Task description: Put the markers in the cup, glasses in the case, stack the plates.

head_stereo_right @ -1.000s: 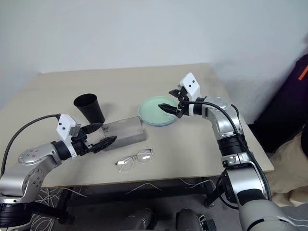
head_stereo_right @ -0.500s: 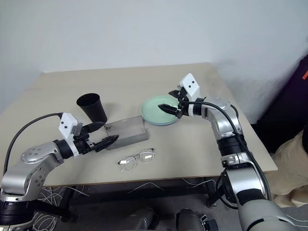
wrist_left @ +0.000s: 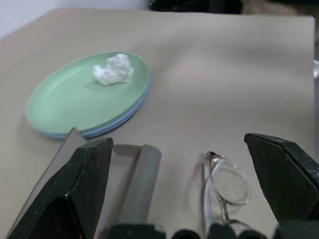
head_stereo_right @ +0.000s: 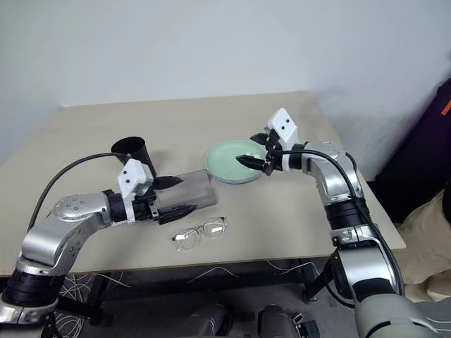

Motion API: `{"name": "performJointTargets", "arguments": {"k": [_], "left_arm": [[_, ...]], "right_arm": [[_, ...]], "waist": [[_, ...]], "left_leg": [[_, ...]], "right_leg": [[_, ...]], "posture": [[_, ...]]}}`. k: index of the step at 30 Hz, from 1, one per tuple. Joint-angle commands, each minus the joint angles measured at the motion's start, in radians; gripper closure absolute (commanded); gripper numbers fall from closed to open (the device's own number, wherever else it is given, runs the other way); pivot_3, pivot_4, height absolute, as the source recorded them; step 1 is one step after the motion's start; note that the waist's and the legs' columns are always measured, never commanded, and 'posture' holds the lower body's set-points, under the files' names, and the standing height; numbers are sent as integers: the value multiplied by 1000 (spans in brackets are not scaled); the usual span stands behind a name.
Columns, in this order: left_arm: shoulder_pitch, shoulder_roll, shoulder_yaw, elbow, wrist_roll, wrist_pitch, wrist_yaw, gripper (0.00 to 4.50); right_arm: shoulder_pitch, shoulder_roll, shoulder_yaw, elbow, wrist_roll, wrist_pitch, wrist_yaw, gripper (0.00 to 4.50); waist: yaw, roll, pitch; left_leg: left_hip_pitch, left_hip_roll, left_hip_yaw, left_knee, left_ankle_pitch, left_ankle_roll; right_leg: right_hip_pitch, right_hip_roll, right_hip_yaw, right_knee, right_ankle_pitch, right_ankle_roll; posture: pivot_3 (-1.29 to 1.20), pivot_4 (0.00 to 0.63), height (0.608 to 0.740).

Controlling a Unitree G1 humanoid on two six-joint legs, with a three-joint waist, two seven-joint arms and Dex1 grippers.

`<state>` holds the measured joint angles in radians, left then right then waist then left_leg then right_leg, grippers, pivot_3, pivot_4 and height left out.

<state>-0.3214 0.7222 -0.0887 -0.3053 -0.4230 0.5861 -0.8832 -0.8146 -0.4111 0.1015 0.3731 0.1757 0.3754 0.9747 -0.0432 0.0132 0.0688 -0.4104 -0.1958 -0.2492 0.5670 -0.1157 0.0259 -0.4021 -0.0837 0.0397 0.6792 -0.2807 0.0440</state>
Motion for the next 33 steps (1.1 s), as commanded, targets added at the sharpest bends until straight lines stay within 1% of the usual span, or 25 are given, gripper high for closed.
{"name": "performJointTargets", "arguments": {"k": [1,9,19,24,33], "left_arm": [[-63,9,-57,10,51,8,-17,0],[-188,40,-223,36,198,129,-19,0],[-301,57,-366,27,289,261,-75,0],[-324,40,-395,34,306,288,-80,0],[-321,34,-432,33,321,310,-93,0]], "right_arm": [[-18,-7,-20,-49,18,1,-8,490],[-21,-3,-20,-52,19,10,-21,490],[-12,3,-19,-59,20,13,-34,490],[-4,2,-20,-68,21,17,-42,490],[0,0,-22,-72,23,22,-54,490]], "waist": [[-1,0,0],[-2,0,0],[-2,-1,0],[-2,-1,0],[-2,-1,0]], "left_leg": [[0,0,0,0,0,0],[0,0,0,1,0,1],[0,0,0,1,1,1],[0,0,0,1,1,2],[0,0,0,3,1,2]], "right_leg": [[0,0,0,0,0,0],[0,0,0,0,1,1],[0,1,0,0,1,2],[1,0,0,0,1,2],[1,1,0,0,2,3]], "posture": [[0,0,740],[0,0,740],[0,0,740],[0,0,740],[0,0,740]]}}
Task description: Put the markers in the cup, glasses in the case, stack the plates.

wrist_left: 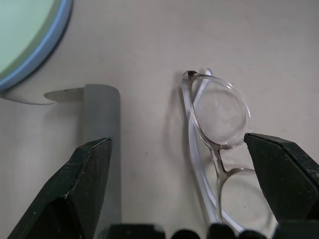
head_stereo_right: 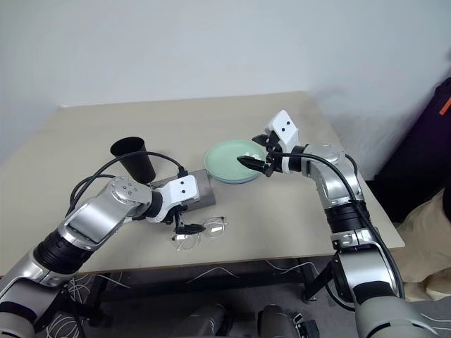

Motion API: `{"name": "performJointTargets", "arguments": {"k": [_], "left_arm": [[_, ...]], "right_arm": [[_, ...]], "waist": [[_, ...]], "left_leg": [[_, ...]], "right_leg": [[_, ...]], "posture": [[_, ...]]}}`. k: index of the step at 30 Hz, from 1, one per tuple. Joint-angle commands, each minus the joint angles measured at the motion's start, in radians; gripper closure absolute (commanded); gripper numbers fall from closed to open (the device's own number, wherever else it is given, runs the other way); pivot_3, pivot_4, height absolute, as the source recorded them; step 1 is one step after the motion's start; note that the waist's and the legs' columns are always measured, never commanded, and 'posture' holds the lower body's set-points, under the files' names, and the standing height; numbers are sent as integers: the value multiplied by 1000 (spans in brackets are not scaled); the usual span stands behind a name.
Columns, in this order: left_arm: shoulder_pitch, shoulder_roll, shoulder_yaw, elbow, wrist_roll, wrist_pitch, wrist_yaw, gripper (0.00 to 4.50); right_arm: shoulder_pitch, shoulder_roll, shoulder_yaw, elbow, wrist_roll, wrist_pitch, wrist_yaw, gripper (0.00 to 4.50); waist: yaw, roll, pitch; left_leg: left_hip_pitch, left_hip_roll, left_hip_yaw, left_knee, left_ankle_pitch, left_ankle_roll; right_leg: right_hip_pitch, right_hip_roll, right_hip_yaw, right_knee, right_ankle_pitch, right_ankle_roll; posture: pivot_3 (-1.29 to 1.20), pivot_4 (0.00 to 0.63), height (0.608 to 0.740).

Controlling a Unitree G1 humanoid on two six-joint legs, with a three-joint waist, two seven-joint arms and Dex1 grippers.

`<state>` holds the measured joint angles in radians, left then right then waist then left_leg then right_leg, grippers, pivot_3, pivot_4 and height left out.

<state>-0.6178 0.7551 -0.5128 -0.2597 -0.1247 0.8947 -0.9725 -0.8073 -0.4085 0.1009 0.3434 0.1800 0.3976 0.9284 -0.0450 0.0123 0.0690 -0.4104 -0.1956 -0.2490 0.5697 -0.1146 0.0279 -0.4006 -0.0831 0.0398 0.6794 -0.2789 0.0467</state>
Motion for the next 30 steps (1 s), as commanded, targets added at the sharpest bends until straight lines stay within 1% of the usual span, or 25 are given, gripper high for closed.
{"name": "performJointTargets", "arguments": {"k": [1,5,8,12,28,30], "left_arm": [[-24,1,-12,-12,25,1,-4,0],[-17,2,-31,-18,30,4,-9,0],[-13,-1,-46,-7,44,-3,-6,584],[-12,-3,-62,3,61,-9,-8,1899],[-16,-3,-77,13,95,-32,-43,1899],[-16,-3,-80,14,97,-35,-49,2271]], "right_arm": [[-8,-2,-21,-42,19,0,-8,490],[-8,-3,-20,-44,22,3,-12,490],[-7,-3,-20,-45,22,4,-15,456],[-7,-3,-20,-47,22,8,-18,456],[-11,-3,-20,-46,20,14,-26,456],[-14,-3,-20,-44,20,14,-27,456]], "waist": [[0,0,0],[0,0,0],[0,0,0],[0,0,0],[0,0,0],[0,0,0]], "left_leg": [[0,0,0,0,0,0],[0,0,0,1,0,0],[0,0,0,1,0,0],[0,0,0,2,0,0],[0,0,0,4,0,0],[0,0,0,4,0,0]], "right_leg": [[0,0,0,0,0,0],[1,0,0,0,0,0],[2,0,0,0,0,0],[2,0,0,0,1,1],[4,0,0,0,1,1],[4,0,0,0,1,1]], "posture": [[0,0,740],[0,0,740],[0,0,740],[0,0,740],[0,0,740],[0,0,740]]}}
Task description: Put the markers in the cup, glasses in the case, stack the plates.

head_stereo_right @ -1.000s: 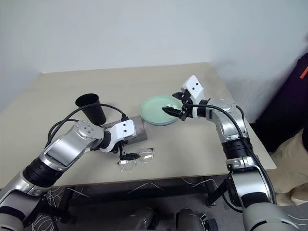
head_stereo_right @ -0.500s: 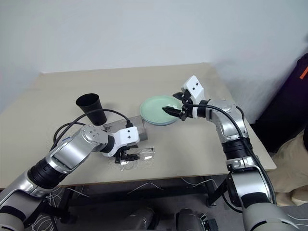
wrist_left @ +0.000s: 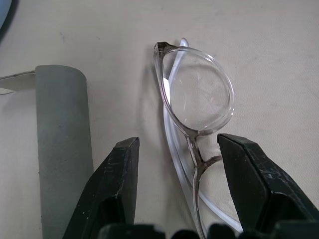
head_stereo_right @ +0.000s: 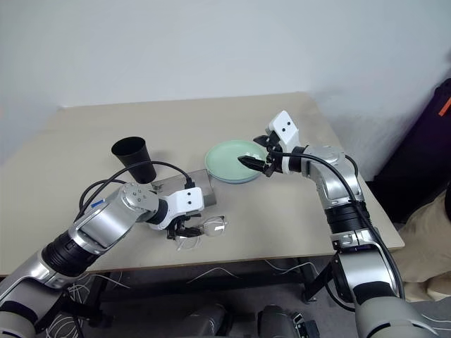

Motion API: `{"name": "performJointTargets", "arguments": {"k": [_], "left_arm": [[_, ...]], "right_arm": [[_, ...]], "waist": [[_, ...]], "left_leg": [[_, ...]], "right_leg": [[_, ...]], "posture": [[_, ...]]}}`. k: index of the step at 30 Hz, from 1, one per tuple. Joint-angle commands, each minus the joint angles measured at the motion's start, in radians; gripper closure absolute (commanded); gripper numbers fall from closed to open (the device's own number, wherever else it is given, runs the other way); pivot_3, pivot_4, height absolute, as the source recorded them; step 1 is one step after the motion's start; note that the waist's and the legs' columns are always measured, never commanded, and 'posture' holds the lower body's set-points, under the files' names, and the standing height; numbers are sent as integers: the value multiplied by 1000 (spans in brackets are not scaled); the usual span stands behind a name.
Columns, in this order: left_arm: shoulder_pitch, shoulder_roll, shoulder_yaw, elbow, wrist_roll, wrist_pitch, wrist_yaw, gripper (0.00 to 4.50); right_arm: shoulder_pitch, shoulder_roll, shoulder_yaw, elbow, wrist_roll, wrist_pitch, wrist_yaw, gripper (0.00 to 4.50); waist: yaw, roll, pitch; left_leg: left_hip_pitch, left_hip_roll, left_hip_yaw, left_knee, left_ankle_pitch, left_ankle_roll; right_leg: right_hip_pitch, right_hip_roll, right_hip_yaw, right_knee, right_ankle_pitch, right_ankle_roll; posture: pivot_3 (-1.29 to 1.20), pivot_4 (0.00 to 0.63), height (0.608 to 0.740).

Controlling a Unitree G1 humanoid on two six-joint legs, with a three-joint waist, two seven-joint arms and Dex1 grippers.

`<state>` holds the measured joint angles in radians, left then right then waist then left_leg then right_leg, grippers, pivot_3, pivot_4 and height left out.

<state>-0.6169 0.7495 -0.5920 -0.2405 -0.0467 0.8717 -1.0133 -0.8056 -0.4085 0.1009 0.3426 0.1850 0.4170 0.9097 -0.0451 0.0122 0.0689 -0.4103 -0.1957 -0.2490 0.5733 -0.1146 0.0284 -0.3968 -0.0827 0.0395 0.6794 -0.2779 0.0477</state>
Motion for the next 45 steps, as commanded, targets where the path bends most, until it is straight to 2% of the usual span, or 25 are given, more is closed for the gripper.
{"name": "performJointTargets", "arguments": {"k": [1,7,27,34,38,45], "left_arm": [[-16,3,-2,-5,20,-15,-10,2494],[-15,4,-5,-7,29,-25,-13,4467],[-108,-5,160,34,-56,-134,-104,4467],[-208,0,186,228,4,-235,-83,4467],[-265,-22,169,432,85,-335,-25,4467],[-259,-70,152,585,159,-409,8,4467]], "right_arm": [[-17,-2,-19,-42,14,-5,-8,456],[-23,0,-18,-37,13,-4,-10,456],[-41,8,-15,-11,11,-15,-7,456],[-44,10,-16,-5,10,-16,-10,456],[-44,12,-16,-5,10,-17,-9,456],[-37,14,-15,-16,12,-16,-9,456]], "waist": [[0,0,0],[0,0,0],[0,0,0],[0,0,0],[0,0,0],[0,-1,0]], "left_leg": [[0,0,0,0,0,0],[0,0,0,0,0,0],[0,0,0,1,0,0],[0,0,0,2,0,0],[0,0,0,1,0,0],[0,-1,0,2,0,2]], "right_leg": [[0,0,0,0,0,0],[0,0,0,0,0,0],[1,0,0,0,0,0],[1,0,0,0,0,0],[0,1,0,0,1,1],[0,0,0,0,1,1]], "posture": [[0,0,740],[0,0,740],[0,0,740],[0,0,740],[0,0,740],[0,0,740]]}}
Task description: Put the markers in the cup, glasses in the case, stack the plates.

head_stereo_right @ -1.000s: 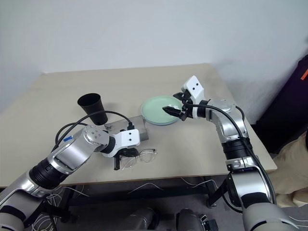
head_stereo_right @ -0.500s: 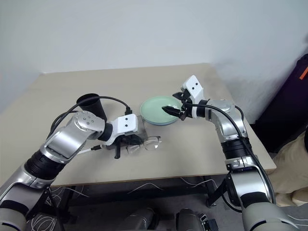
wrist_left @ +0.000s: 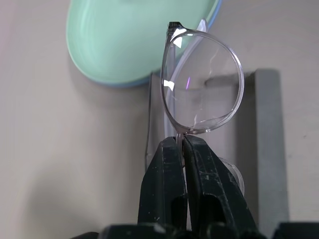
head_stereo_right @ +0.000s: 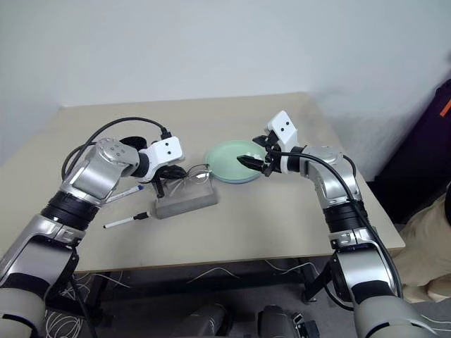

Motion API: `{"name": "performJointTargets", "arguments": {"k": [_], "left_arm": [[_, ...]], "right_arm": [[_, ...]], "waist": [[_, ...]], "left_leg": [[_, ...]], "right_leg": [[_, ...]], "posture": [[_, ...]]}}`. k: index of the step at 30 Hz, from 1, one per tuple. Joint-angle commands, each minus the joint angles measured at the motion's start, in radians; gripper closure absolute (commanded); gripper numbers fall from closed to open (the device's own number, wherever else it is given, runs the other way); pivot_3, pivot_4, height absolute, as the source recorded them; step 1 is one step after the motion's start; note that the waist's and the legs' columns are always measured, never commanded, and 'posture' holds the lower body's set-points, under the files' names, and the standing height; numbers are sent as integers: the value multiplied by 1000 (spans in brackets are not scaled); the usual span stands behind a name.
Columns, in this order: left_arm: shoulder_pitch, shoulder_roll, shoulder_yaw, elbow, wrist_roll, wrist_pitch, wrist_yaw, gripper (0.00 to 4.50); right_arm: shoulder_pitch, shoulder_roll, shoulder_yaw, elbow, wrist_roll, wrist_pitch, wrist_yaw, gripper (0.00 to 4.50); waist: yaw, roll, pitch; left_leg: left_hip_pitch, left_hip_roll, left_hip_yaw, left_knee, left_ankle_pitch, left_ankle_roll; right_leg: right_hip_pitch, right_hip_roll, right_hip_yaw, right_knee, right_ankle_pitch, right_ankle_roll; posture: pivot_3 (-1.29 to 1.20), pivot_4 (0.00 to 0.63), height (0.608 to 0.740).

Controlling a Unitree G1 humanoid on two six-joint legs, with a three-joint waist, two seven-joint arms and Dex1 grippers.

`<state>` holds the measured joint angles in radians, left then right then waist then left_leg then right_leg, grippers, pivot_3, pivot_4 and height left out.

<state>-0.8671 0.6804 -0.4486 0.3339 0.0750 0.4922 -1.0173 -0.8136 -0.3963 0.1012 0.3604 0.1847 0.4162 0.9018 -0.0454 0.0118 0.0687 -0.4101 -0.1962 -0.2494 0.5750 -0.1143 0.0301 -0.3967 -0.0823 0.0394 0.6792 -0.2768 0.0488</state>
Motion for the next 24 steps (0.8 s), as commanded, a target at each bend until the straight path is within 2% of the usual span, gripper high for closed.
{"name": "performJointTargets", "arguments": {"k": [1,18,24], "left_arm": [[0,-4,7,10,42,-28,8,4467],[130,-31,-14,-107,140,86,10,4467],[146,-33,-17,-138,149,114,-2,4467]], "right_arm": [[-26,-1,-15,-38,14,-15,2,456],[2,-15,-5,-100,28,-10,71,456],[18,-76,23,-103,23,-55,183,456]], "waist": [[0,0,0],[-3,0,0],[-2,-1,0]], "left_leg": [[0,0,0,0,0,0],[0,0,0,1,0,1],[0,0,0,2,0,1]], "right_leg": [[0,0,0,0,0,0],[2,0,0,0,1,1],[2,0,0,0,1,1]], "posture": [[0,0,740],[0,0,740],[0,0,740]]}}
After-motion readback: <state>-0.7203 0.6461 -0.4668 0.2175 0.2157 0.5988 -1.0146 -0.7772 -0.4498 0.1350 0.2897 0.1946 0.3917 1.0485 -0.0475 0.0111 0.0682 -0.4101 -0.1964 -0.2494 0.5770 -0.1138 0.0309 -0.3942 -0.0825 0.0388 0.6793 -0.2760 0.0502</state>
